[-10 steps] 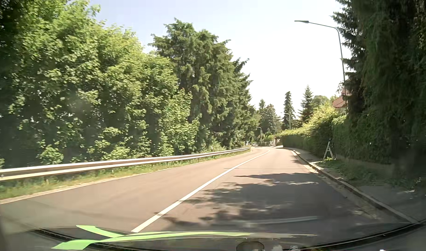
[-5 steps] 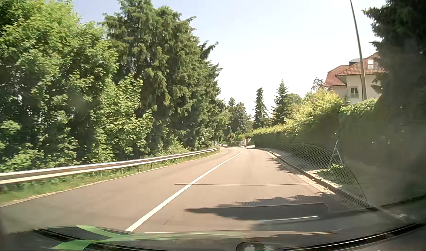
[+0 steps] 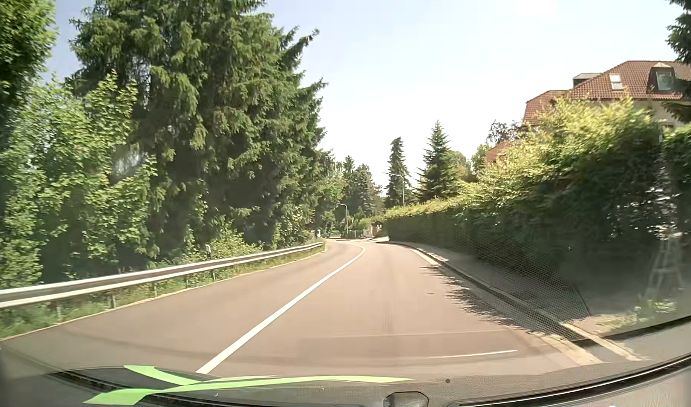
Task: Follow the waypoints while adhering to traffic rules and regulations
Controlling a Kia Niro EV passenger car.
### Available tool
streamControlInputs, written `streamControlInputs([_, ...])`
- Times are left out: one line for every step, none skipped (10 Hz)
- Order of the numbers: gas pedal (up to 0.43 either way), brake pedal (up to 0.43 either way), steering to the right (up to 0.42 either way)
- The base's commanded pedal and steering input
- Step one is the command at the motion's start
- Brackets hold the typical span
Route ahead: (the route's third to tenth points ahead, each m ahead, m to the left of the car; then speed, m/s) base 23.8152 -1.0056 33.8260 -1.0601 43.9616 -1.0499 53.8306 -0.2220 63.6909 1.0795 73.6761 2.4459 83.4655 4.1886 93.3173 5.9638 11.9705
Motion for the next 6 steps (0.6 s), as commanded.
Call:
streamControlInputs([0.15, 0.0, 0.026])
streamControlInputs([0.15, 0.0, 0.02])
streamControlInputs([0.157, 0.0, 0.014])
streamControlInputs([0.157, 0.0, 0.012])
streamControlInputs([0.157, 0.0, 0.011])
streamControlInputs([0.157, 0.0, 0.007])
